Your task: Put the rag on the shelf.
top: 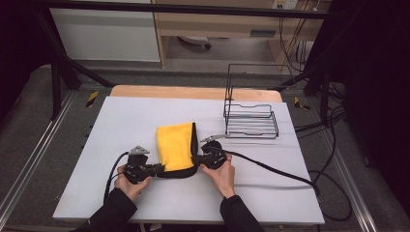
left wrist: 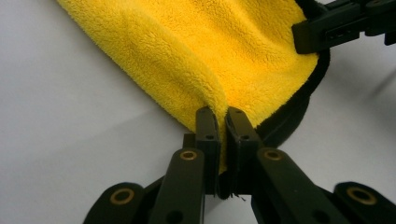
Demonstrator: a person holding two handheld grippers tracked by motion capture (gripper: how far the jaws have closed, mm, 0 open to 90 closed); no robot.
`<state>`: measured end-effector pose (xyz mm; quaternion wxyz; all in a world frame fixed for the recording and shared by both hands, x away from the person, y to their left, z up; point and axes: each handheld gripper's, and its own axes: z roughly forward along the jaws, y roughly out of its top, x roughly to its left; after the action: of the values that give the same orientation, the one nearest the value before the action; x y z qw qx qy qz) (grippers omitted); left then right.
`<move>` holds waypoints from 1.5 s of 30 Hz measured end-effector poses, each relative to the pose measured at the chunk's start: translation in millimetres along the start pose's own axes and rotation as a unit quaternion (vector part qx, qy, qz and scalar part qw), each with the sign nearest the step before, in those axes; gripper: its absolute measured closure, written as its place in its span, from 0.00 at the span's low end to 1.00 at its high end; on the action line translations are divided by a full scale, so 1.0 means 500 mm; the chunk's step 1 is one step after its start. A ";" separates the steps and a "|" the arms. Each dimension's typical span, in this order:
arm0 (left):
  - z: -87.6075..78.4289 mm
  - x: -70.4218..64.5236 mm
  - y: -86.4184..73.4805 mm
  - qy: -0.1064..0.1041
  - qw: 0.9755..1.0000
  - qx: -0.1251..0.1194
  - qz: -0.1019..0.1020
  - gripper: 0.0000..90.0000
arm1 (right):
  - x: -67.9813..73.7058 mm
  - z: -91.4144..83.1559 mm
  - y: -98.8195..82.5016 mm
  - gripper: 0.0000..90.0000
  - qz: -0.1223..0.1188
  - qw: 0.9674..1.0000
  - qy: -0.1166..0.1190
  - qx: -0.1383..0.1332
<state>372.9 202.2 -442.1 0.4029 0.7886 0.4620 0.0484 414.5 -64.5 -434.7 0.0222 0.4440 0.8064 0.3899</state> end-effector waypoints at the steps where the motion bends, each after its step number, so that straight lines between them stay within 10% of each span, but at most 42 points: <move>1: -0.001 -0.003 -0.003 0.002 1.000 0.003 0.002 0.94 | 0.003 0.001 -0.006 0.92 -0.003 1.000 -0.001 0.003; 11: -0.001 -0.006 -0.015 0.015 0.999 0.009 0.038 0.90 | 0.001 0.004 -0.022 0.73 -0.051 0.999 -0.007 -0.010; 20: -0.019 0.003 0.004 0.027 0.997 -0.008 0.070 0.60 | -0.043 -0.007 0.049 0.39 -0.066 0.994 -0.018 -0.090; 27: 0.001 0.021 0.028 0.026 0.999 -0.012 0.046 0.47 | -0.081 0.038 0.104 0.45 -0.057 0.994 -0.040 -0.083; 37: 0.026 0.027 0.015 0.009 1.000 0.007 0.017 0.67 | -0.127 0.124 0.148 0.58 -0.061 0.996 -0.042 -0.052; 45: 0.026 0.029 0.022 -0.011 1.000 0.029 -0.003 0.91 | -0.125 0.137 0.143 0.86 -0.022 0.999 -0.016 -0.044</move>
<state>394.7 203.0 -447.9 0.3850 0.7991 0.4611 0.0250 528.2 -47.1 -455.3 0.0633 0.4311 0.7974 0.4174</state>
